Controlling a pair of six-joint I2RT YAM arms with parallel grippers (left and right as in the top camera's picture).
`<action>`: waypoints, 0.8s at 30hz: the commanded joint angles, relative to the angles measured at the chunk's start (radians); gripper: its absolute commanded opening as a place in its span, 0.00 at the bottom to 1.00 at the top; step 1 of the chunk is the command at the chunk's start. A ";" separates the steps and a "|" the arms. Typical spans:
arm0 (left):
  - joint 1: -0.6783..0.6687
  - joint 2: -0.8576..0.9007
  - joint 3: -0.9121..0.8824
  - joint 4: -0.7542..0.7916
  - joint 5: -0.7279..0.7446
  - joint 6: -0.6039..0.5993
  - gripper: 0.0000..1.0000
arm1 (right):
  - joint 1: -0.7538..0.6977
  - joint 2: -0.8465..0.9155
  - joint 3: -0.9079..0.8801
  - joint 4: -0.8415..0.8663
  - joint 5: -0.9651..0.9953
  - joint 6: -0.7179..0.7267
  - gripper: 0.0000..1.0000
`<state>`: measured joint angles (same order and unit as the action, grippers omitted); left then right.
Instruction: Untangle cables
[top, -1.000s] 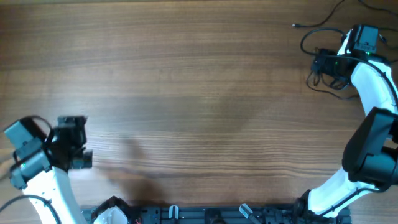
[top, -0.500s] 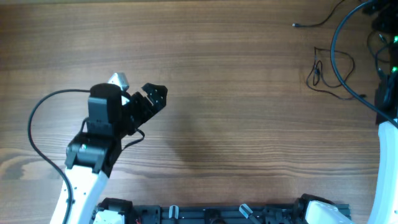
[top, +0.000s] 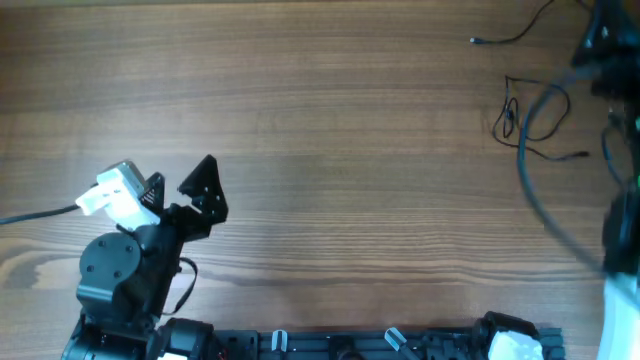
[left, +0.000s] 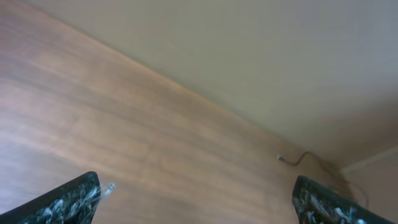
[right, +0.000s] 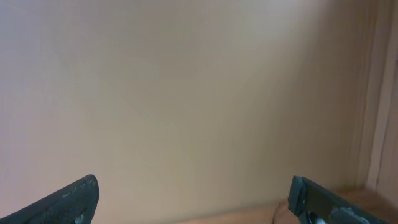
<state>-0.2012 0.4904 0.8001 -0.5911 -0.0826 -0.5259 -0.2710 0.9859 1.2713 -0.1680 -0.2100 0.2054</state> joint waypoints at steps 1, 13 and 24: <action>0.008 -0.053 0.000 -0.113 -0.020 0.028 1.00 | 0.005 -0.146 -0.118 0.090 -0.020 0.006 1.00; 0.163 -0.400 -0.001 -0.586 -0.023 0.021 1.00 | 0.034 -0.345 -0.186 0.190 -0.021 0.008 1.00; 0.163 -0.484 0.002 -0.588 -0.023 0.021 1.00 | 0.040 -0.371 -0.186 0.192 -0.020 0.008 1.00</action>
<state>-0.0456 0.0139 0.7990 -1.1790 -0.0895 -0.5125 -0.2398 0.6395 1.0943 0.0170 -0.2173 0.2054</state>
